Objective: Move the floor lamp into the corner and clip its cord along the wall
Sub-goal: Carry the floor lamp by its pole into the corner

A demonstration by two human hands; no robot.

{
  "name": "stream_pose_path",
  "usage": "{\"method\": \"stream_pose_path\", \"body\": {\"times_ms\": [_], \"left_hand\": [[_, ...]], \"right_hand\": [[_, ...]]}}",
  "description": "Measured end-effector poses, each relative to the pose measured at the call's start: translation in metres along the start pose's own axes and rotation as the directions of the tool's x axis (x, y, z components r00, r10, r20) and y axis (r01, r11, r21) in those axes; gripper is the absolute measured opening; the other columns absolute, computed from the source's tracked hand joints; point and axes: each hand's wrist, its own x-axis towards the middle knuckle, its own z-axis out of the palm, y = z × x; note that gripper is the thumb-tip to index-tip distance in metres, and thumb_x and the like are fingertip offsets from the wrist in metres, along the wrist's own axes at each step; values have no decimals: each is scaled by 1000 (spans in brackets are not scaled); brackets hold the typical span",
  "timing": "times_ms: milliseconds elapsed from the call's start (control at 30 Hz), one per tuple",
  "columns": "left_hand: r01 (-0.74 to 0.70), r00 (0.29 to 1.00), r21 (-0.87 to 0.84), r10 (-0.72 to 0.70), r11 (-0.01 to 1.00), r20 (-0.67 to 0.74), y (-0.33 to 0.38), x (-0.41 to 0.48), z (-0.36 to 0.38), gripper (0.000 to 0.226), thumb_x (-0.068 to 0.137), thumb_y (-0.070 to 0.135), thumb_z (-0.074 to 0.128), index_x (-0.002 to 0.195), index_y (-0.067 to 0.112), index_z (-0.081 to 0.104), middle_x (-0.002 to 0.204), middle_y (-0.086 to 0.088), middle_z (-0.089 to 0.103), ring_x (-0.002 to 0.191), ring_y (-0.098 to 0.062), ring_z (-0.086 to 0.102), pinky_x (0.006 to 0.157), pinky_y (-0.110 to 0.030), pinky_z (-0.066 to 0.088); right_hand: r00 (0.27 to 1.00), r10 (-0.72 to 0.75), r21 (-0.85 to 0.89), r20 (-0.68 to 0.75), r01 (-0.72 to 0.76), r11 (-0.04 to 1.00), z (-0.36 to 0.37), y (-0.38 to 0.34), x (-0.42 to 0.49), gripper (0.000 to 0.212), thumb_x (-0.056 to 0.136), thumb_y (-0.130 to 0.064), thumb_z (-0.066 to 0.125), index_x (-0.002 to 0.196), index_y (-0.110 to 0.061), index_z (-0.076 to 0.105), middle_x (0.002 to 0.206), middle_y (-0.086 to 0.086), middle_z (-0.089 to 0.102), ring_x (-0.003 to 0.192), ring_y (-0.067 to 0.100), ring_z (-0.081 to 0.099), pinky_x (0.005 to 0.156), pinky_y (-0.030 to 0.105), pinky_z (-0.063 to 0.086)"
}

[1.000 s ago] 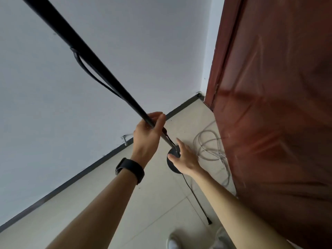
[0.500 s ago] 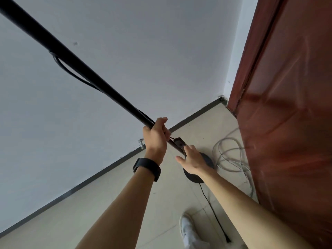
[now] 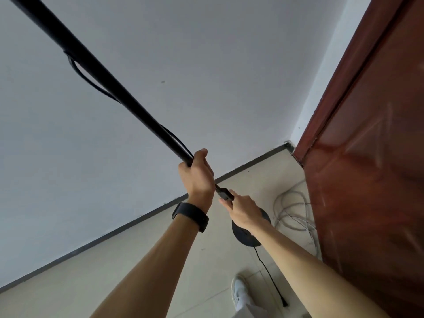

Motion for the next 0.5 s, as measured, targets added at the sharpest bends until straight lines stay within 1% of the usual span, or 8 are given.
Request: {"method": "stream_pose_path", "body": {"times_ms": [67,133,200,233,300,367,433,500], "left_hand": [[-13,1000,-30,12,999,-23,34,-15,-19,54,90,8,54,46,19,25,38,6,25,38,-15,21,47,-29,20],[-30,998,-43,28,999,-47,65,-33,-42,52,90,10,54,47,18,26,38,5,26,39,-16,23,47,-28,22],[-47,996,-54,43,997,-73,95,-53,-63,51,90,11,54,47,17,27,38,4,27,39,-17,25,45,-27,25],[-53,995,-65,47,996,-87,108,-65,-74,50,89,12,54,48,16,27,38,4,27,38,-17,25,44,-26,25],[-68,991,-84,57,994,-122,131,-88,-98,47,89,13,54,50,16,28,39,3,28,38,-17,26,43,-24,26],[-95,983,-107,77,990,-164,152,-112,-124,43,89,14,54,53,15,29,40,2,28,39,-18,28,43,-24,28],[-120,973,-142,88,983,-212,166,-136,-153,42,89,14,53,55,16,29,42,1,27,39,-18,27,43,-25,28],[-141,962,-174,93,975,-257,176,-161,-184,41,89,14,52,55,17,29,43,1,26,39,-17,26,44,-26,27]], "right_hand": [[1000,-31,19,1,30,999,-14,-29,-20,42,101,-55,43,108,-16,58,79,6,62,72,30,63,61,34,42],[997,-82,8,-16,82,997,-26,-57,-43,44,99,-55,47,106,-15,60,88,1,50,63,18,53,61,31,41],[990,-137,31,-22,137,990,-34,-83,-67,42,98,-52,50,107,-14,63,101,-1,46,66,14,53,65,30,44],[986,-168,46,-19,169,985,-39,-96,-80,37,99,-49,52,105,-14,63,101,-2,48,68,14,55,67,28,43],[972,-235,62,0,235,970,-48,-122,-108,21,100,-41,56,94,-20,56,79,-10,49,62,5,48,60,20,38],[954,-297,73,33,294,953,-53,-144,-132,17,100,-35,58,91,-21,53,66,-15,43,56,1,43,53,14,38],[932,-353,85,83,347,934,-53,-162,-155,23,99,-36,60,93,-15,62,66,-10,48,55,4,44,52,13,39],[908,-400,71,125,394,916,-44,-179,-178,27,99,-40,59,93,-14,64,69,-3,55,55,7,46,51,16,36]]}}
